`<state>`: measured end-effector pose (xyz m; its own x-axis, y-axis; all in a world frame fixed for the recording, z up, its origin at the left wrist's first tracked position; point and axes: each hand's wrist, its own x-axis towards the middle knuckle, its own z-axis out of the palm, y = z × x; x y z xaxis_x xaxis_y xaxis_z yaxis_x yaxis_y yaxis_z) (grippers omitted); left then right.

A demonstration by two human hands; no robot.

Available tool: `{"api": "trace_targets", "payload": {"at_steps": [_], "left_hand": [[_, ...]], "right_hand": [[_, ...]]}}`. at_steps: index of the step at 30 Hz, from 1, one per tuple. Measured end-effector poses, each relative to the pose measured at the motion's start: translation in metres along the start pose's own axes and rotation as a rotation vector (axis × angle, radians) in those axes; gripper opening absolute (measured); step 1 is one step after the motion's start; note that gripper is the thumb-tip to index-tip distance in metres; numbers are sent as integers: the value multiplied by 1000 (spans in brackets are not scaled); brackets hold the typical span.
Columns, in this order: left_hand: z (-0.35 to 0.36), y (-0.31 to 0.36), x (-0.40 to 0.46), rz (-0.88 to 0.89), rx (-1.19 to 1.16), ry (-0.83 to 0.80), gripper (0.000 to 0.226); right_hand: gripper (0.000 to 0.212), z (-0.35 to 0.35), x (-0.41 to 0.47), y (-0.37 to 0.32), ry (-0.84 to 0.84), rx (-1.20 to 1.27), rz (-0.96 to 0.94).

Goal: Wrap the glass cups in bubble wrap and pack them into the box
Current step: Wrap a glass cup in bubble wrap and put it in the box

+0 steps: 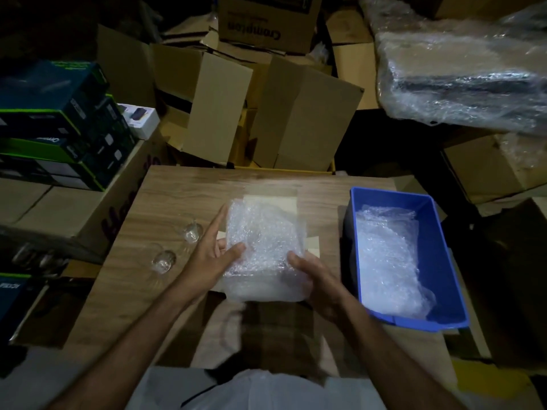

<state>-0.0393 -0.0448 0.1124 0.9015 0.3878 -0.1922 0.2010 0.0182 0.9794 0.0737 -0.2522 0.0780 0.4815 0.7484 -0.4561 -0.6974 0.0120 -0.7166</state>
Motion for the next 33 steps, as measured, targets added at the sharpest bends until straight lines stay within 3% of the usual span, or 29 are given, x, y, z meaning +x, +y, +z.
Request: {"api": "trace_targets", "payload": {"at_steps": [2,4,6,9,13,15,18,19,22,25,28,31,33], "left_hand": [[0,-3,0,35,55,-3,77],[-4,-1,-1,43,137,1,64],[-12,0,-2,-18,152,-32,63],[-22,-2,-2,-122,289,-150,92],[-16,3,2,-67,466,-80,95],[-16,5,3,-48,589,-43,84],[-21,6,4,1,744,6,36],[-22,7,4,26,784,24,26],[-26,6,2,39,657,-43,27],[-29,4,-2,-110,330,-277,27],[-23,11,-8,-248,242,-517,33],[-11,18,-6,-254,167,-436,45],[-3,19,-5,-191,121,-273,42]], "right_hand": [[69,6,4,0,144,-81,-130],[80,4,6,-3,208,-164,-218],[99,-1,5,-6,130,-310,-293],[109,-2,0,-15,-12,-473,-339],[112,3,2,-24,17,-865,-440],[92,5,2,-27,12,-991,-433],[22,8,4,-32,49,-1138,-427],[10,10,3,-35,56,-1146,-410],[20,11,2,-43,99,-998,-305],[23,11,1,-45,85,-588,-249],[26,16,6,-44,96,-621,-270],[35,20,15,-45,92,-600,-253],[51,19,18,-44,64,-374,-163]]}}
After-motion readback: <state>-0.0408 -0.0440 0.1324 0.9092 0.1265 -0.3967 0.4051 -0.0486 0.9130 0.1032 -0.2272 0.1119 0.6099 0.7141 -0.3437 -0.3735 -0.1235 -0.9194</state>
